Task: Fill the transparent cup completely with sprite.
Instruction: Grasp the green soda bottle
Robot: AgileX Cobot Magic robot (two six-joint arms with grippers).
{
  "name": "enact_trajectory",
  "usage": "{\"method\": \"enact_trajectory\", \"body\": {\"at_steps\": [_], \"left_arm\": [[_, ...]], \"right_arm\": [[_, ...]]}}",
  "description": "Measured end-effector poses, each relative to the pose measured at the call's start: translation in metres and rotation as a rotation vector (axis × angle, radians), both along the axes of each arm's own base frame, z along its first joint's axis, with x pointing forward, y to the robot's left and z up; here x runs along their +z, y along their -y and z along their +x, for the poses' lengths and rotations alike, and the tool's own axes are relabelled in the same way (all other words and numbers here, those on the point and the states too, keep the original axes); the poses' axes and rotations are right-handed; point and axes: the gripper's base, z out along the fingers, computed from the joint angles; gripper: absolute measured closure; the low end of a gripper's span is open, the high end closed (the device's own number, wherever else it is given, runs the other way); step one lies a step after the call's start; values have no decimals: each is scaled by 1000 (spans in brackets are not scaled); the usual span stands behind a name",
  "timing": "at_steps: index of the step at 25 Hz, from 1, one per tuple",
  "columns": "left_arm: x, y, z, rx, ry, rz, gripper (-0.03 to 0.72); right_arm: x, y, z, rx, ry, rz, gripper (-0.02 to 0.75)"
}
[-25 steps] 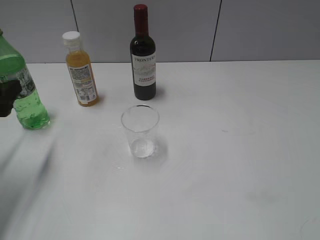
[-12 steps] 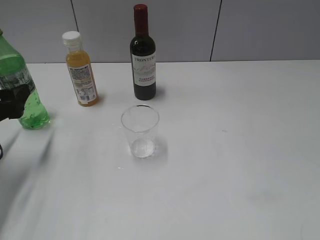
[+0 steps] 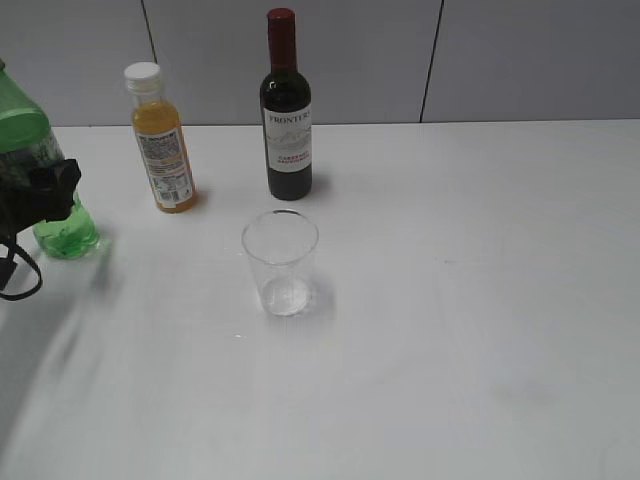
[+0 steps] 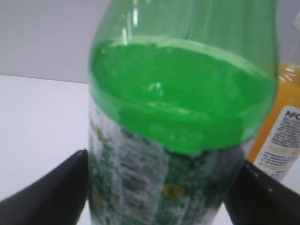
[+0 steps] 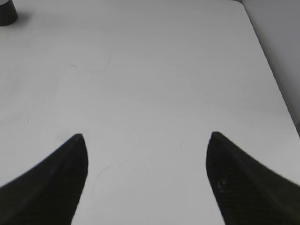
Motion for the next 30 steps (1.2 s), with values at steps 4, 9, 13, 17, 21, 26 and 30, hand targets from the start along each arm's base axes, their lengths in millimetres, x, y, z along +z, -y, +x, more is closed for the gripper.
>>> {"method": "enact_trajectory", "body": {"at_steps": [4,9,13,17,21,26,30], "left_arm": [[-10,-1,13,7,1,-1,20],[-16,-2,25,7,9,3,24],[-21,-2,30,6,11,9,39],[-26,-2,31,5,5,9,84],[-26,-2,31,6,21,10,188],[-26,-2,31,6,28,12,213],[-26,-2,30,4,27,19,213]], "right_arm": [[0,0,0,0,0,-1,142],[0,0,0,0,0,-1,144],[0,0,0,0,0,-1,144],[0,0,0,0,0,-1,145],[0,0,0,0,0,-1,145],[0,0,0,0,0,-1,145],[0,0,0,0,0,-1,145]]}}
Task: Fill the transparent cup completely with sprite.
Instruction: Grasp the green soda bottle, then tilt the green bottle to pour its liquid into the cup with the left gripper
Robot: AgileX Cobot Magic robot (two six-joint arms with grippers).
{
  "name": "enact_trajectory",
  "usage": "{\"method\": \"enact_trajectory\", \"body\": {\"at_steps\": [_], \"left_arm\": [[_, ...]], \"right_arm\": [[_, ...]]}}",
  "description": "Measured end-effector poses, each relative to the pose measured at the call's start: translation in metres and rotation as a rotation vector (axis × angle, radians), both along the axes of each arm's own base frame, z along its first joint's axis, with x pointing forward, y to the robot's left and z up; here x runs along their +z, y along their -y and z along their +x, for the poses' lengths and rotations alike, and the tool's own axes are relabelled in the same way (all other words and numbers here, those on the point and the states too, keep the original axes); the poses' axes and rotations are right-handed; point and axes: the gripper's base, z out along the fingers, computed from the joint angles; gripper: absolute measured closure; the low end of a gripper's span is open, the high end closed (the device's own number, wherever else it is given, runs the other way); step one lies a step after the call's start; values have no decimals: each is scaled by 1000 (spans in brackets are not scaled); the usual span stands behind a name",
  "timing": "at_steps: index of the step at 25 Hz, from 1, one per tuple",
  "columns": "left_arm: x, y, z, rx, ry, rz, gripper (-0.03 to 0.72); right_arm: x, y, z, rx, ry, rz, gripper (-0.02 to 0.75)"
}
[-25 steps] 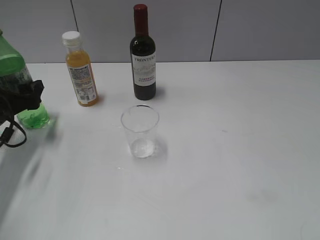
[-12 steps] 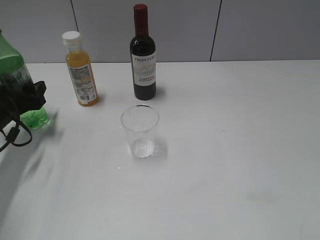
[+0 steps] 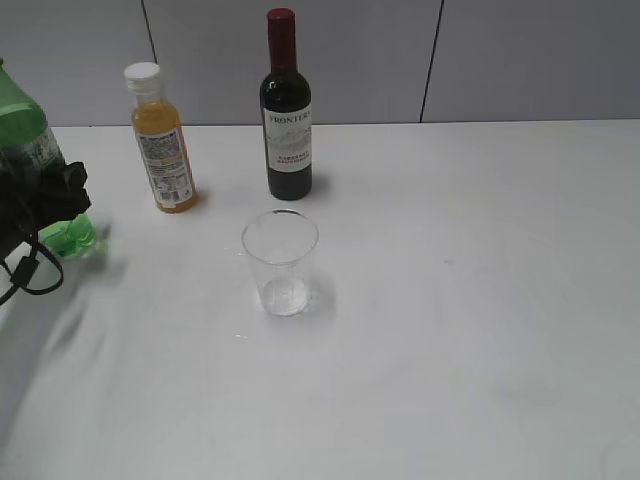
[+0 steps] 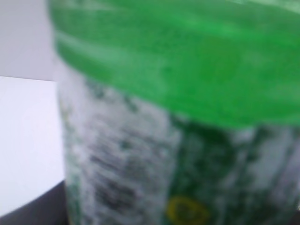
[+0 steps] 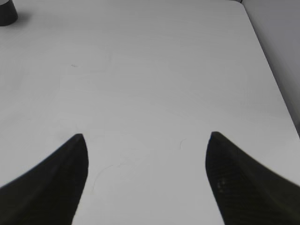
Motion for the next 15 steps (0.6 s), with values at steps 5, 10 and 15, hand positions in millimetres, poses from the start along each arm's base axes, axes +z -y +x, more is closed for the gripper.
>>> {"method": "enact_trajectory", "body": {"at_steps": [5,10,15], "left_arm": [[7,6,-12,-20,-18,84,213],[23,23,-35,12,-22,155,214],[30,45,-58,37,-53,282,214]], "right_arm": [[0,0,0,0,0,0,145],[0,0,0,0,0,0,146],[0,0,0,0,0,0,145]]}}
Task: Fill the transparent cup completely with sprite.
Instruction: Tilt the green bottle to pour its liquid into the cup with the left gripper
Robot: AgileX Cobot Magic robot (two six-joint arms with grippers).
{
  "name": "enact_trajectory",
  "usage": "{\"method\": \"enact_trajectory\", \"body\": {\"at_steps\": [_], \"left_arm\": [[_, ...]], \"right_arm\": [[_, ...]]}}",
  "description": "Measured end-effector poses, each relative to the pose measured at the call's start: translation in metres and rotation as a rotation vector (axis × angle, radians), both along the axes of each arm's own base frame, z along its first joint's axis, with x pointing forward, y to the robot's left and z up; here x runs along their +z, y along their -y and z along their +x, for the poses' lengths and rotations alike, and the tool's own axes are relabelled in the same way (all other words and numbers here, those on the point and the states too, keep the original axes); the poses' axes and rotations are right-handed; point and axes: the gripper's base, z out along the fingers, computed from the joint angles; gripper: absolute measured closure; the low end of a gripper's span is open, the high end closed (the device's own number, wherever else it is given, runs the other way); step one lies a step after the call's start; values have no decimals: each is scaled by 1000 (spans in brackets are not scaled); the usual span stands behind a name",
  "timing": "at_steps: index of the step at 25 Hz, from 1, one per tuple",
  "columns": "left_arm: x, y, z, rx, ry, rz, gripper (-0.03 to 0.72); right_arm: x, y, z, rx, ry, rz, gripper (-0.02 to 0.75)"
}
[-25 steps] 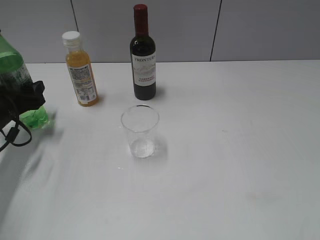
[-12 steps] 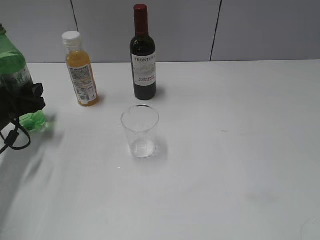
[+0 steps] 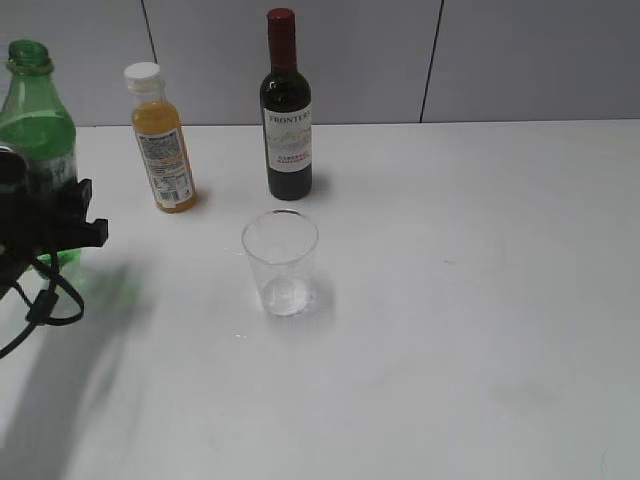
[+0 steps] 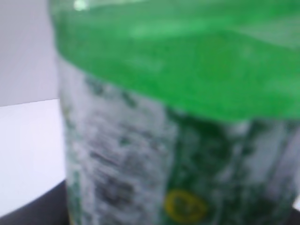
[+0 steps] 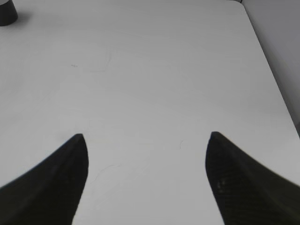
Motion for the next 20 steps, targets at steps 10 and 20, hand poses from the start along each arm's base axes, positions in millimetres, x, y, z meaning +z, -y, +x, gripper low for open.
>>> {"method": "enact_trajectory", "body": {"at_steps": [10,20], "left_arm": [[13,52,-27,-37,-16,161,214],[12,62,-33,-110,-62,436,216]], "right_arm": [[0,0,0,0,0,0,145],[0,0,0,0,0,0,146]]}}
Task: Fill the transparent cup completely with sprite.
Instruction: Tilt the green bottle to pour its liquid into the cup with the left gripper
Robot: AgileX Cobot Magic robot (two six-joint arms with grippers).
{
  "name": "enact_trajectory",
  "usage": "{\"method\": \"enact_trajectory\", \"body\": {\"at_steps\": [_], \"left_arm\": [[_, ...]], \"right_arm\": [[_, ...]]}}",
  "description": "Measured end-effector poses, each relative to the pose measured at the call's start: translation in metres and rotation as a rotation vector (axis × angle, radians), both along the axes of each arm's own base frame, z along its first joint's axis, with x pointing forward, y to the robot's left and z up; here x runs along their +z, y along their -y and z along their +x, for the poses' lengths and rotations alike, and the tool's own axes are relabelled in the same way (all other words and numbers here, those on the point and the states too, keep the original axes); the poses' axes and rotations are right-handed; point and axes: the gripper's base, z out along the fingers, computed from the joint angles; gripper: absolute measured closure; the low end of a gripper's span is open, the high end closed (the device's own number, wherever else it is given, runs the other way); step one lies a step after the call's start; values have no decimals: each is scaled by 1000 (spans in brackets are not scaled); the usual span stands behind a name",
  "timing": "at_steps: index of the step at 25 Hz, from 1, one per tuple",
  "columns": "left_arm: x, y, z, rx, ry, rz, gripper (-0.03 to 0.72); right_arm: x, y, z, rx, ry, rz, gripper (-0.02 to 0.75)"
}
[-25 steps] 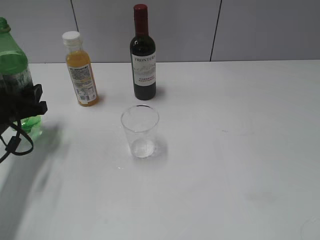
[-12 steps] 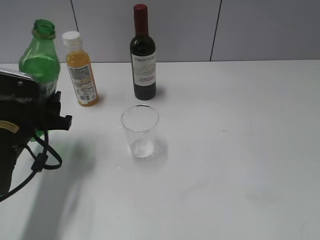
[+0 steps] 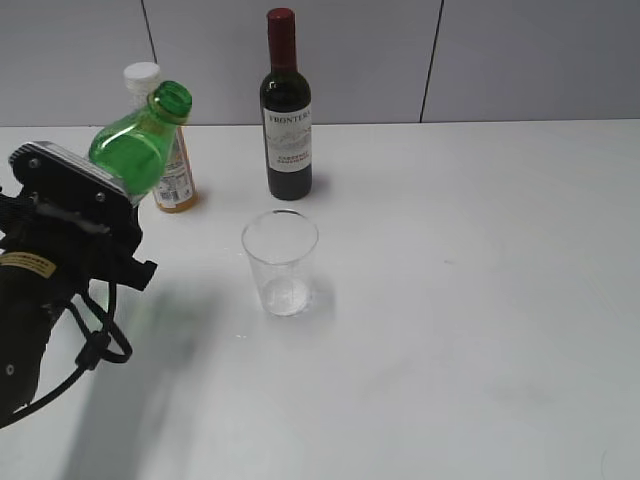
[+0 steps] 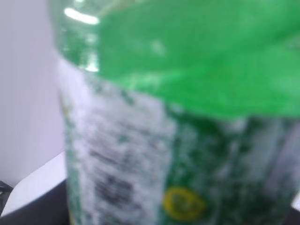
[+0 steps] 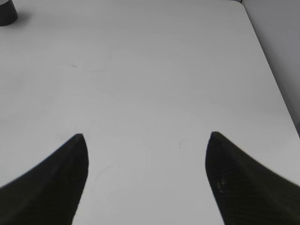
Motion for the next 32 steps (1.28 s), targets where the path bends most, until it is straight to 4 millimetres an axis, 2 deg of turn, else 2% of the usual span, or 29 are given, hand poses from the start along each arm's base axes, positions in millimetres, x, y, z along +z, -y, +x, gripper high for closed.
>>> {"method": "enact_trajectory", "body": {"at_steps": [7,15,26,32], "left_arm": [[2,4,2,-50,1,96,221],[11,17,22,-85,42,256,227],[9,17,22,-114,12,457,231],[8,12,21,-73,-21,502,231]], "right_arm": [[0,0,0,0,0,0,146],[0,0,0,0,0,0,146],[0,0,0,0,0,0,146],[0,0,0,0,0,0,146]]}}
